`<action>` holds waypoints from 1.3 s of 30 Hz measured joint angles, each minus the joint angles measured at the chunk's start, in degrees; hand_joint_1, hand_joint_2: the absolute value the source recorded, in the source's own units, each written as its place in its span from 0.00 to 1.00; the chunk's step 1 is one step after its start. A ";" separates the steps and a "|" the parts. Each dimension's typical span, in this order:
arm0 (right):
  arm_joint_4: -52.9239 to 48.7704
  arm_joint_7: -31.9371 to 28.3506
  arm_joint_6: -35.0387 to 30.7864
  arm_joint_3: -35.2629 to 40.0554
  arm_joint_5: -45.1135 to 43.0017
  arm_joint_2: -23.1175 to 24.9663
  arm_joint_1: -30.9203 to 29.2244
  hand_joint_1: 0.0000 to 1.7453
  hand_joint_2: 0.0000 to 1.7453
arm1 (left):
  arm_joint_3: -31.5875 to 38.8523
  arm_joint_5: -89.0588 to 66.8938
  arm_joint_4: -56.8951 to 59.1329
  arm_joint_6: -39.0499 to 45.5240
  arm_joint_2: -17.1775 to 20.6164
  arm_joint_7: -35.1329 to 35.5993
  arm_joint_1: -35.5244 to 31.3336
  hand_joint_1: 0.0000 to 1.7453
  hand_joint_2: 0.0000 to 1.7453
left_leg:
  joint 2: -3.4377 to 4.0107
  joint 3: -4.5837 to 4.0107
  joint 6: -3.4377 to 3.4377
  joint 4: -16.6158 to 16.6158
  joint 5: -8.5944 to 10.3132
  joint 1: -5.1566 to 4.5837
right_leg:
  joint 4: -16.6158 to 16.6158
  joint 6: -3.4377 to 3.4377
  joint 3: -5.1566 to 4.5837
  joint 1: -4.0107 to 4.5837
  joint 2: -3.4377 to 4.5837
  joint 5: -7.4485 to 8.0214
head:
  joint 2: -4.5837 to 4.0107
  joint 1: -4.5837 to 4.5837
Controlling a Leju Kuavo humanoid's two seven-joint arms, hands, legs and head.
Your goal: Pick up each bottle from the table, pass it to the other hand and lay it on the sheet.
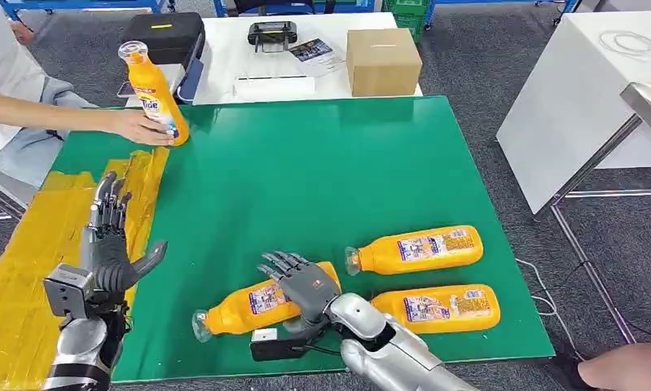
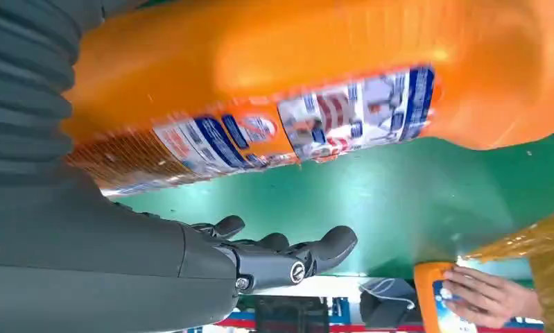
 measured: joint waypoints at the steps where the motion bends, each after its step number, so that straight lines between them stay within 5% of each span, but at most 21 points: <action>1: 0.44 0.37 0.02 -0.11 0.37 0.18 -0.12 0.00 1.00 | 0.00 -0.09 0.00 -0.09 -0.04 0.00 0.00 0.00 1.00 | 0.00 0.00 0.00 0.00 0.00 0.00 | 0.00 0.00 0.00 0.00 0.00 0.00 | 0.00 0.00; 12: 5.38 2.25 0.44 -1.03 2.30 1.70 -1.94 0.02 1.00 | 0.02 -0.24 0.09 -0.76 -0.68 0.02 0.00 0.00 1.00 | 0.00 0.01 0.00 0.00 0.00 0.00 | 0.00 0.00 0.00 0.00 0.00 0.00 | 0.00 0.00; 15: 6.87 3.22 0.88 -1.05 3.41 2.08 -2.75 0.40 1.00 | 0.02 -0.31 0.33 -0.83 -0.85 0.02 -0.01 0.00 1.00 | 0.01 0.02 0.00 0.00 0.00 0.00 | 0.00 0.00 0.00 0.00 0.00 0.00 | 0.00 0.00; 16: 7.44 3.54 1.14 -1.05 3.65 2.27 -3.09 0.76 1.00 | 0.02 -0.33 0.39 -0.85 -0.89 0.02 -0.01 0.00 1.00 | 0.01 0.04 0.00 0.00 0.00 0.00 | 0.00 0.00 0.01 0.00 0.00 0.00 | 0.00 0.00; 19: 9.07 4.00 1.86 -1.05 4.42 2.73 -3.81 1.00 1.00 | 0.02 -0.35 0.68 -1.13 -1.07 0.02 -0.03 0.00 1.00 | 0.00 0.07 0.00 0.00 0.00 0.00 | 0.00 0.00 0.05 0.00 0.00 0.00 | 0.00 0.00; 39: 14.32 2.25 -0.26 -2.97 4.02 4.57 -6.15 1.00 1.00 | 0.00 -0.31 1.57 -1.68 -1.86 0.02 -0.64 0.00 1.00 | 0.00 0.19 0.01 0.01 0.02 0.00 | -0.01 0.00 0.15 -0.01 0.00 0.02 | 0.00 0.00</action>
